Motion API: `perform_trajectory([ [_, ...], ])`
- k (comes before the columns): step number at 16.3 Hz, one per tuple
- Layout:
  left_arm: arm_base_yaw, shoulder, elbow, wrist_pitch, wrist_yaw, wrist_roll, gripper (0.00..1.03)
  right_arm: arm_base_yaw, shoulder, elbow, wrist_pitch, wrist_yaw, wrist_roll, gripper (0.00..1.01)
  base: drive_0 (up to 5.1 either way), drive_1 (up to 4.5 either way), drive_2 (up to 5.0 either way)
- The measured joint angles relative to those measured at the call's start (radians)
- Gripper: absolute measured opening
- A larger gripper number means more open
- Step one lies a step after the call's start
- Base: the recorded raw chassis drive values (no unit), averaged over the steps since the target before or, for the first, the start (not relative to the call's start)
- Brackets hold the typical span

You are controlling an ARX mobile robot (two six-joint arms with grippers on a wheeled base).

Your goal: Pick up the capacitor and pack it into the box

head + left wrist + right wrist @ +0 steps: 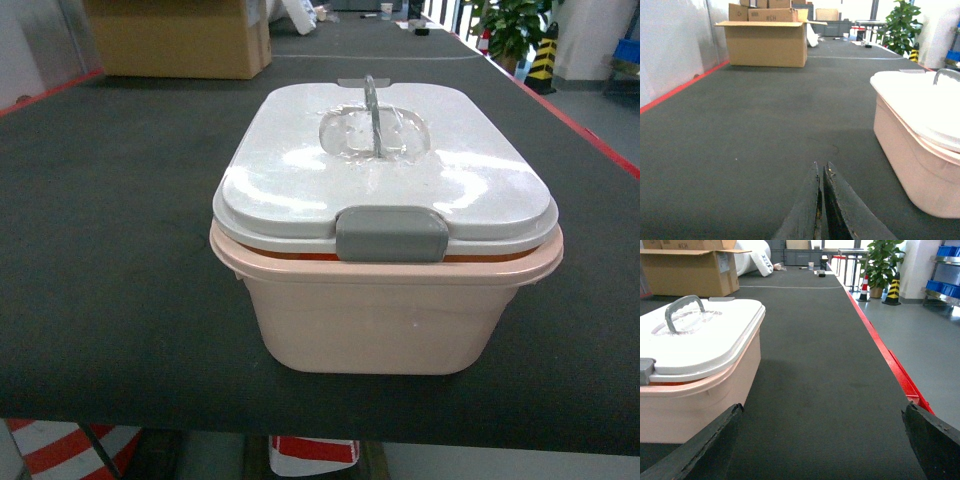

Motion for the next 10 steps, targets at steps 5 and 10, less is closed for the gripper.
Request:
perform_trajectory([
  [5, 0.0, 0.0, 0.002, -0.021, -0.003, -0.002, 0.05, 0.0, 0.0, 0.0, 0.0, 0.0, 0.0, 0.98, 0.0, 0.0, 0.0],
  [10, 0.0, 0.0, 0.002, -0.021, -0.002, -0.002, 0.28, 0.0, 0.0, 0.0, 0.0, 0.0, 0.0, 0.98, 0.0, 0.0, 0.0],
])
